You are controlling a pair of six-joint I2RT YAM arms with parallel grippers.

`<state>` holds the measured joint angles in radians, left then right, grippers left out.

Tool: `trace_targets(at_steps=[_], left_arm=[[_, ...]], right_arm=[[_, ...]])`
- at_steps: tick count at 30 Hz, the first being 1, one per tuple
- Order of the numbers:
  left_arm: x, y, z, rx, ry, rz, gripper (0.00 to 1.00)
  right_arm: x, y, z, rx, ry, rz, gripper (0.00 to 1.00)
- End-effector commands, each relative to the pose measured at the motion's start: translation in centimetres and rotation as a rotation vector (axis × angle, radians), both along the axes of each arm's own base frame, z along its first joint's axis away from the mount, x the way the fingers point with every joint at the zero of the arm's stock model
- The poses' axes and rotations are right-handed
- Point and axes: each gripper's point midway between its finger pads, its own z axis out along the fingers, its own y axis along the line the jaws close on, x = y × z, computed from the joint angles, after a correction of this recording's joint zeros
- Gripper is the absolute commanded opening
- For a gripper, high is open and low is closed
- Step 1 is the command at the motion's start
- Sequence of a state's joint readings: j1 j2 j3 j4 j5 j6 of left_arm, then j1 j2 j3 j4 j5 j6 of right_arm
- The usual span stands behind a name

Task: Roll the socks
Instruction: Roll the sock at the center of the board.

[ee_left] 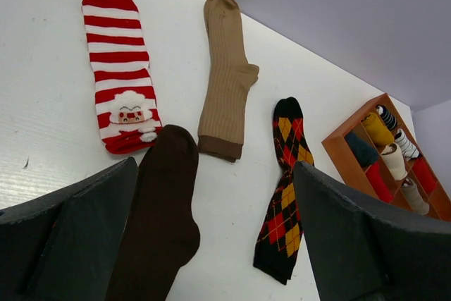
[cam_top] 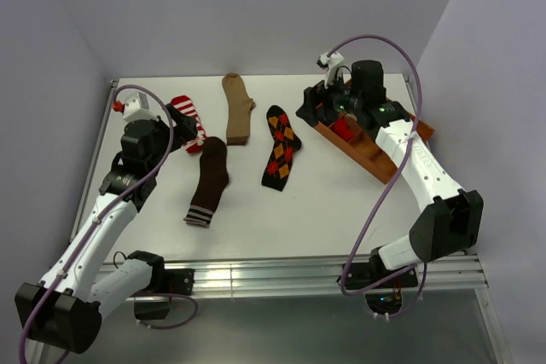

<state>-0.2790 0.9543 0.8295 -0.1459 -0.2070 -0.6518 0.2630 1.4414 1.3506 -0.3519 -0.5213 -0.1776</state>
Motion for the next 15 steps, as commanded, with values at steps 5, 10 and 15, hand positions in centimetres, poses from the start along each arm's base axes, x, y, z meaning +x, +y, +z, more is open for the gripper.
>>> trace_targets(at_steps=[5,10,15], left_arm=[[0.4,-0.5,1.1,-0.020,-0.029,-0.013,0.99],[0.5,-0.6,1.0,-0.021,-0.021,-0.015,0.99],[0.7,-0.8,1.0,-0.030,-0.018,-0.021,1.00]], right_arm=[[0.1,-0.6,0.9,-0.015,-0.054,0.003,0.89],[0.4,-0.8,-0.1,-0.045,-0.041,-0.001,0.78],[0.2,-0.8,-2.8,-0.153,-0.017,0.030,0.63]])
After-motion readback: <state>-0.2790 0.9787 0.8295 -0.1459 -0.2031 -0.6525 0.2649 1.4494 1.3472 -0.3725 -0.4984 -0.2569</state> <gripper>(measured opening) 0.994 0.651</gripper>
